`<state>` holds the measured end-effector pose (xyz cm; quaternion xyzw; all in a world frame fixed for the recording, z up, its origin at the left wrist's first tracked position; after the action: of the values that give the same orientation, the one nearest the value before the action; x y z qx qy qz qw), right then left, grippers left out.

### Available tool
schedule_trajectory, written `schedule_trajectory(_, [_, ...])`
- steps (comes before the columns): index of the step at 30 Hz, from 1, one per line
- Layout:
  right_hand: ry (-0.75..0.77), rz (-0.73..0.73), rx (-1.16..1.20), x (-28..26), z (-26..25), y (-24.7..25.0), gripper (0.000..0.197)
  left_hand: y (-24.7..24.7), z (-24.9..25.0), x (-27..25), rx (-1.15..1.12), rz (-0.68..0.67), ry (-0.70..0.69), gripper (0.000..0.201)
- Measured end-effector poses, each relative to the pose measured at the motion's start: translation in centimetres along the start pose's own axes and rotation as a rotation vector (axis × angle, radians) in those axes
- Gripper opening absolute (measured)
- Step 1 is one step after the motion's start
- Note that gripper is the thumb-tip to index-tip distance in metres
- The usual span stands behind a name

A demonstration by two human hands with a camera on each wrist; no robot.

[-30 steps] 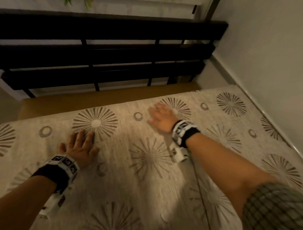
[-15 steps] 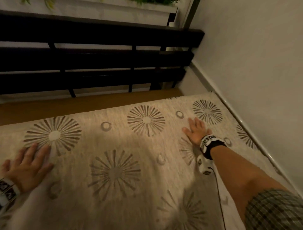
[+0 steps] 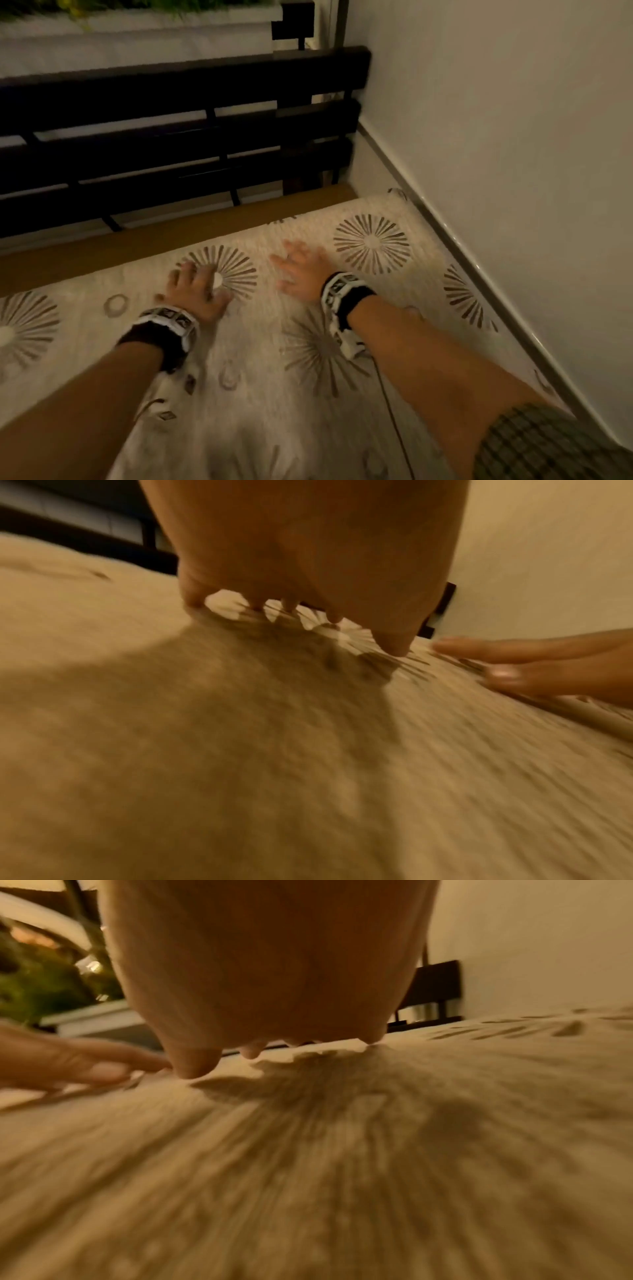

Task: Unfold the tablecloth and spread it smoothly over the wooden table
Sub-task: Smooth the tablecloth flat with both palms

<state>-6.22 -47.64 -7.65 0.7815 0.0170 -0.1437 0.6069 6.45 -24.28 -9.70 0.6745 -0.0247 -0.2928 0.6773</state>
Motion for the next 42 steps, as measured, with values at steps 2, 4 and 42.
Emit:
schedule_trajectory(2, [0.022,-0.126,0.004,0.8,-0.9,-1.1,0.075,0.1,4.1,-1.5,0.036,-0.061,0.025,0.091])
schedule_trajectory(4, [-0.094,-0.089,0.063,1.7,2.1,-0.5,0.082,-0.8,4.1,-1.2,0.004,-0.12,0.066,0.093])
schedule_trajectory(42, [-0.327,0.045,0.012,-33.1,-3.5,-11.5,0.075,-8.3,13.6,-22.9,0.216,-0.2,-0.546,0.08])
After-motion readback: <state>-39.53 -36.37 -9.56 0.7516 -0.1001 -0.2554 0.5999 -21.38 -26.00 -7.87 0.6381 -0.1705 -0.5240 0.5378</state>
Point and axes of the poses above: each hand's wrist, its own x-axis towards the middle knuckle, its own y-axis out of the back of the hand, z = x × y, the point moved 2 cm from there along x, towards the middle knuckle, and after that the axes turned 7 degrees about z, right-handed, at the moved point
